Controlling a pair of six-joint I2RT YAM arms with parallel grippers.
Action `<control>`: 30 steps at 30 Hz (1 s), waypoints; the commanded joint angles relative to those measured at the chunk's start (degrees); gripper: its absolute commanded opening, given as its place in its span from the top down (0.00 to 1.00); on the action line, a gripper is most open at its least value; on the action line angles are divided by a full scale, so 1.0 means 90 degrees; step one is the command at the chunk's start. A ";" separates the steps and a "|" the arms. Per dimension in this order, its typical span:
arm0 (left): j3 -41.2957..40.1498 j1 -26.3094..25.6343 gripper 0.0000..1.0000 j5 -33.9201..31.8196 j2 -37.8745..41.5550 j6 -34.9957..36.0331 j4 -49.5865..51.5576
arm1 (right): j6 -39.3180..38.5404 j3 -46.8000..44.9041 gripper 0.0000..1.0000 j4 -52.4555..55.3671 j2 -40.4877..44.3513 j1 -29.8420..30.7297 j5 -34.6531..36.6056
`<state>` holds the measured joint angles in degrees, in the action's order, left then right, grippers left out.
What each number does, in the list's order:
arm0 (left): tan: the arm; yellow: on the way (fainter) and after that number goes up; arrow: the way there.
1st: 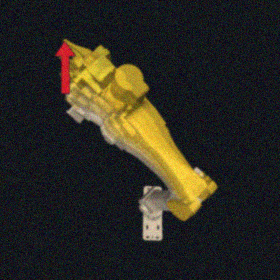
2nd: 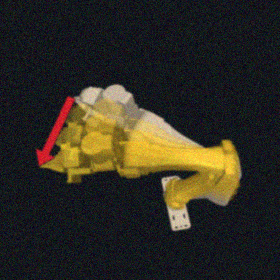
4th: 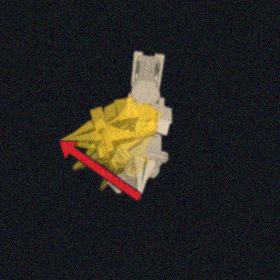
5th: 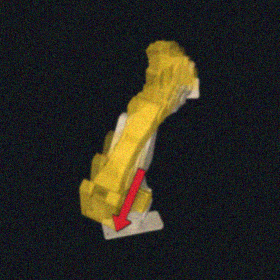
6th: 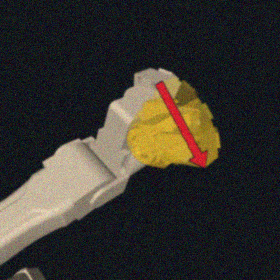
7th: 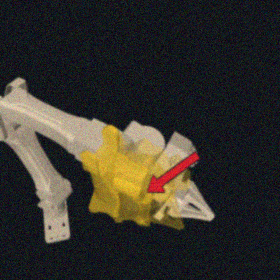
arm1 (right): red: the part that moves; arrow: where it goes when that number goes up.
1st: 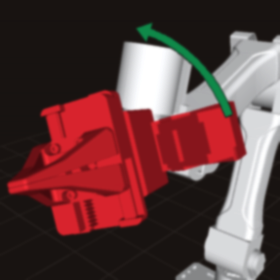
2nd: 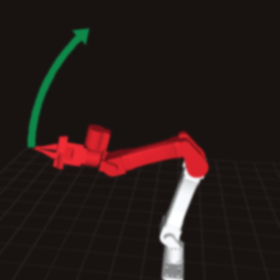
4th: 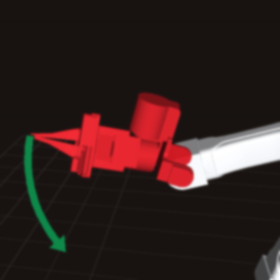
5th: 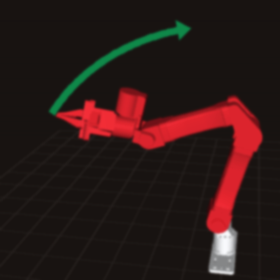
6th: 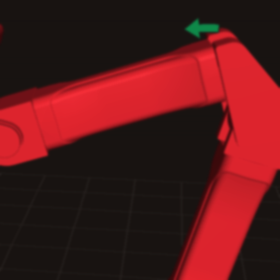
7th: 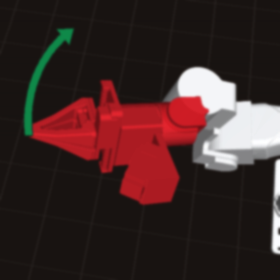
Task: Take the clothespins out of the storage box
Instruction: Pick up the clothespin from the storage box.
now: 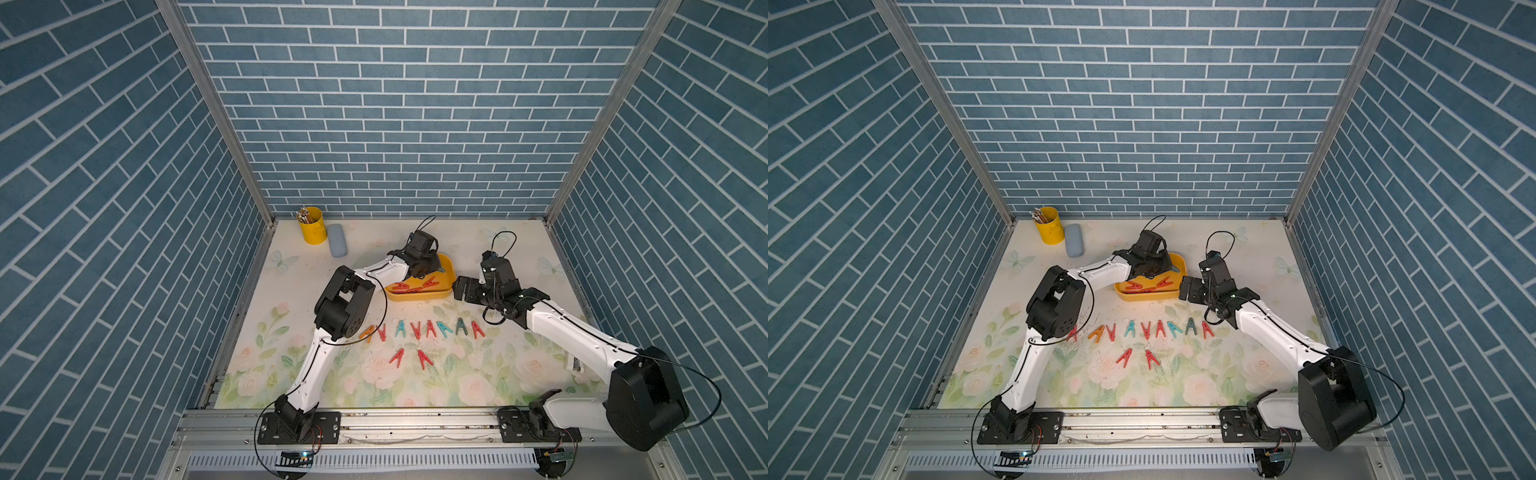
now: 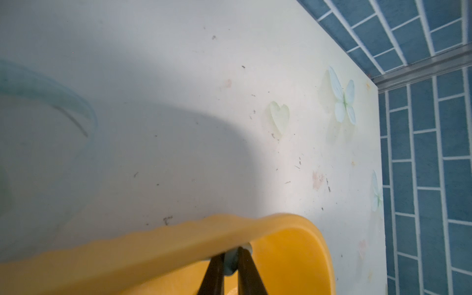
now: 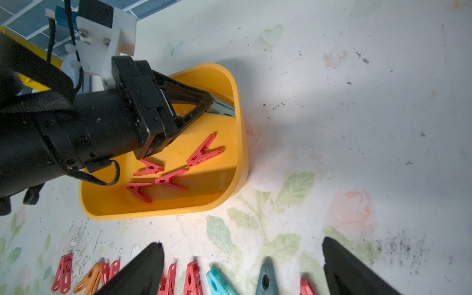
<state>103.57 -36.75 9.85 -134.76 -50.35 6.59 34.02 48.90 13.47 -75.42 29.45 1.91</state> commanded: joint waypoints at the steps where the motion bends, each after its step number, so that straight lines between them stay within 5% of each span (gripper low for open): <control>1: 0.0052 0.0011 0.92 -0.0017 -0.0123 0.0039 0.0052 | -0.0108 -0.0063 0.00 -0.0021 0.0119 -0.0030 -0.0006; 14: -0.0883 -0.0005 0.96 -0.0231 0.1065 0.0058 0.0181 | -0.0187 -0.0043 0.00 -0.0311 0.0142 -0.0023 -0.0402; 30: -0.3412 -0.0007 0.98 -0.1174 0.4186 0.0184 0.1538 | -0.0767 0.0164 0.01 -0.0888 -0.0031 0.0458 -0.0955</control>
<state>75.64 -36.77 1.89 -100.53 -49.67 14.74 29.56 48.93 7.73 -75.31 32.25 -5.08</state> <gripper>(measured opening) 0.096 0.994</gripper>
